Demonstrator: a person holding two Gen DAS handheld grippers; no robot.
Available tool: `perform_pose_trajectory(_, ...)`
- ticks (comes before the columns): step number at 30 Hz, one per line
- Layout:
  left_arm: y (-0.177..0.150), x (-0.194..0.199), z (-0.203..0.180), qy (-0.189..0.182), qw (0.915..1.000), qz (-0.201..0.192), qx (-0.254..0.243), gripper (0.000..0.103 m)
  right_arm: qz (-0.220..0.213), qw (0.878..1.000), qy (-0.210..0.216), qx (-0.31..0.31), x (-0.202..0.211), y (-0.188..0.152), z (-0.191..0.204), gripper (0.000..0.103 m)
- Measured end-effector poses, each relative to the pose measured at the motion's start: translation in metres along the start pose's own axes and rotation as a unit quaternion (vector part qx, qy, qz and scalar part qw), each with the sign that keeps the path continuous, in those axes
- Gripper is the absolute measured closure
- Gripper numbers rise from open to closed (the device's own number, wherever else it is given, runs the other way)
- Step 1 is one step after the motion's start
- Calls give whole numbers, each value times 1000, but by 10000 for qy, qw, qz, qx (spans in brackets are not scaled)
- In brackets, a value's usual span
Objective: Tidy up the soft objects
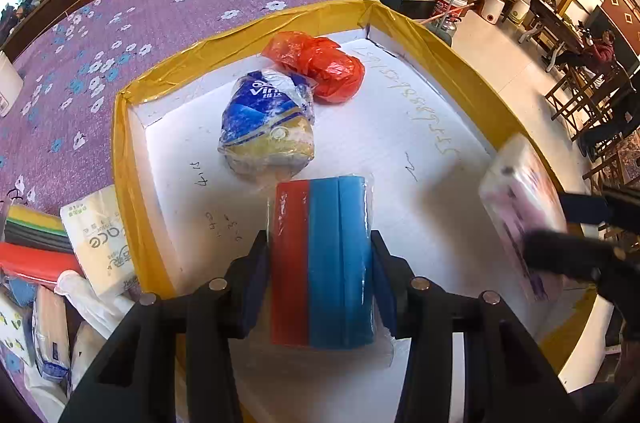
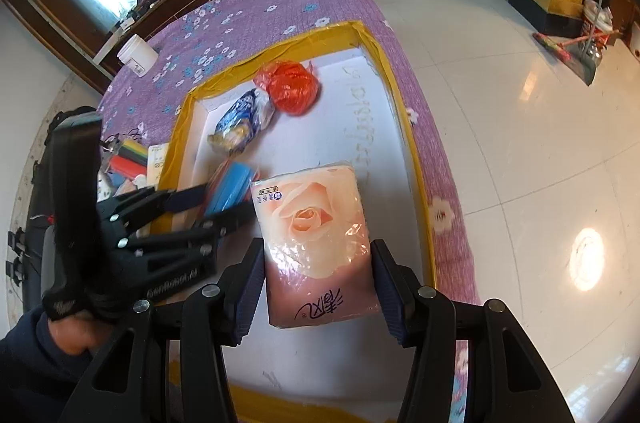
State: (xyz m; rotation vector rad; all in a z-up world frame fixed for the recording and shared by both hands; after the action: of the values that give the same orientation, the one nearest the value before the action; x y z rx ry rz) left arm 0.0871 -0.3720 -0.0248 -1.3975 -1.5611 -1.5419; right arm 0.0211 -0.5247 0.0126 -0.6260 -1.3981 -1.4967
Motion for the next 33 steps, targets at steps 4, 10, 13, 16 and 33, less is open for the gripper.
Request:
perform_pose_trajectory(4,-1,0,0,14,10000,9,19,58,59,9997,-109,193,-10,15,3,47)
perform_pose_trajectory(10,1,-1,4,7,9999,33,119,58,142,9983,-305,474,-29,38,5,47)
perform_pose_trajectory(13,1,-1,4,23,9999,26,128,58,163,9979,-320,548,-38,47,5,47)
perform_pose_trajectory(16,1,-1,5,42,9999,18,151,58,169,9974,-318,629,-45,53,8,47)
perform_pose_trajectory(33,0,-1,3,76,9998,39,171,53,259,9966,-305,717,-70,64,11,47)
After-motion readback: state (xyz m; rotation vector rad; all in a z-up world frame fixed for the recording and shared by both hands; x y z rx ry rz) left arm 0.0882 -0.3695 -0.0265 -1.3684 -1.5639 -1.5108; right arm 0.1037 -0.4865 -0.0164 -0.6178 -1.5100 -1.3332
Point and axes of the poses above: each gripper's, at about its wrist camera, not at the fingertips, and x roughly against the way its jaws point, z to its left, y to its top, the point moved 5 cm from there along -x, roughly the way its jaws point, and after that the axes turned 14 degrees about x, right-handed, at the moved point
